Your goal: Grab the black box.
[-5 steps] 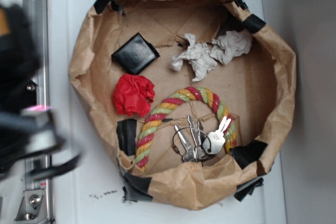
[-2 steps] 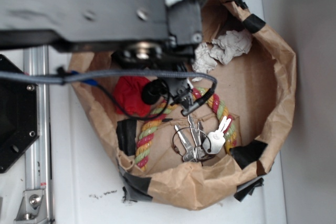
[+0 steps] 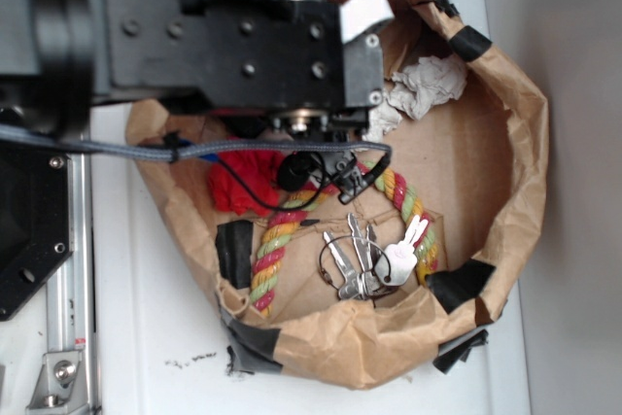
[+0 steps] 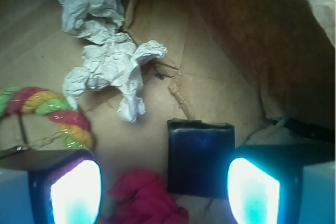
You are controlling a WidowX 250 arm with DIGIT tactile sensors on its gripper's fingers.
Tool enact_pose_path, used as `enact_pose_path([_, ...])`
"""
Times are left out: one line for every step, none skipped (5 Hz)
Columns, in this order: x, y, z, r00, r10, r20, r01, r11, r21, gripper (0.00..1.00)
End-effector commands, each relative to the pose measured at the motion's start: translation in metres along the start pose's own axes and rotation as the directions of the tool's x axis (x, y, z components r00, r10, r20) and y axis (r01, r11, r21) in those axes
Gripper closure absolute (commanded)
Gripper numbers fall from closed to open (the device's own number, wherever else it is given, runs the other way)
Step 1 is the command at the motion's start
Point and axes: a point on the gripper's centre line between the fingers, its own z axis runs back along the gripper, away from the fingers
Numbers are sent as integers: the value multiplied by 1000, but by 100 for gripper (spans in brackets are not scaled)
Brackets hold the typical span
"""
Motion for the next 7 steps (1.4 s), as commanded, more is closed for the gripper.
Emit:
enact_pose_path([-4,35,-11,998,34,60,-34,999,-11,0])
enact_pose_path([-5,31,-14,997,23,71,-23,1000,0,0])
enact_pose_path([-4,26,-8,997,24,79,-24,1000,-3,0])
enact_pose_path([-4,26,-8,997,24,79,-24,1000,-3,0])
enact_pose_path([-4,26,-8,997,24,79,-24,1000,-3,0])
enact_pose_path([-4,26,-8,997,24,79,-24,1000,-3,0])
enact_pose_path([-4,47,-34,991,71,111,-66,997,-48,0])
